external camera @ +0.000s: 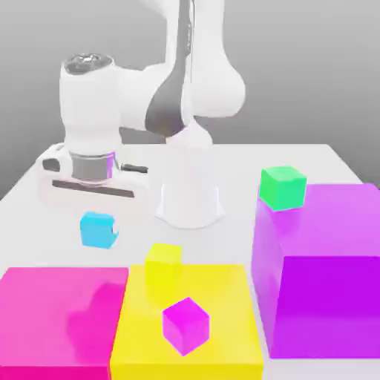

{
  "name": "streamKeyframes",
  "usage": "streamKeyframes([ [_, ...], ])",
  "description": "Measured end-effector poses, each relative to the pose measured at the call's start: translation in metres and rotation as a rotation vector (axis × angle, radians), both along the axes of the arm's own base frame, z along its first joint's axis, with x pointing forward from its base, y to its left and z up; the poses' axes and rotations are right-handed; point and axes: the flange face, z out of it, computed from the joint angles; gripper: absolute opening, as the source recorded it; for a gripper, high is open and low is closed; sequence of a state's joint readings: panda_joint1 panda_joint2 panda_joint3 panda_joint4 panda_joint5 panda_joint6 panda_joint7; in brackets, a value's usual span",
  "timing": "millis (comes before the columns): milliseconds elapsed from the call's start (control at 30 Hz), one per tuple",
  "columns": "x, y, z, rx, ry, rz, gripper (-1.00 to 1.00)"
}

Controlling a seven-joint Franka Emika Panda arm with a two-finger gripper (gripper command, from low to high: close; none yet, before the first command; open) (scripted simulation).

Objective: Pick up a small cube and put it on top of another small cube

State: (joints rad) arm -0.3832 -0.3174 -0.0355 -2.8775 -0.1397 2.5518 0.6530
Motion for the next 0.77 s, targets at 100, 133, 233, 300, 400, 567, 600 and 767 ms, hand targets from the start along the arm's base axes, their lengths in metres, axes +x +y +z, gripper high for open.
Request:
streamKeyframes([
  [100, 0.005, 0.019, 0.011, 0.006, -0.008, -0.001, -1.00],
  [133, 0.007, 0.026, 0.014, 0.009, -0.011, -0.001, -1.00],
  [233, 0.010, 0.045, 0.025, 0.021, -0.019, -0.001, -1.00],
  [300, 0.012, 0.059, 0.032, 0.031, -0.024, 0.000, -1.00],
  [400, 0.013, 0.079, 0.041, 0.050, -0.029, 0.002, -1.00],
  [567, 0.015, 0.090, 0.009, 0.061, -0.031, 0.004, -1.00],
  [600, 0.015, 0.090, -0.001, 0.061, -0.031, 0.004, -1.00],
  [767, 0.013, 0.091, -0.018, 0.060, -0.031, 0.004, 1.00],
])
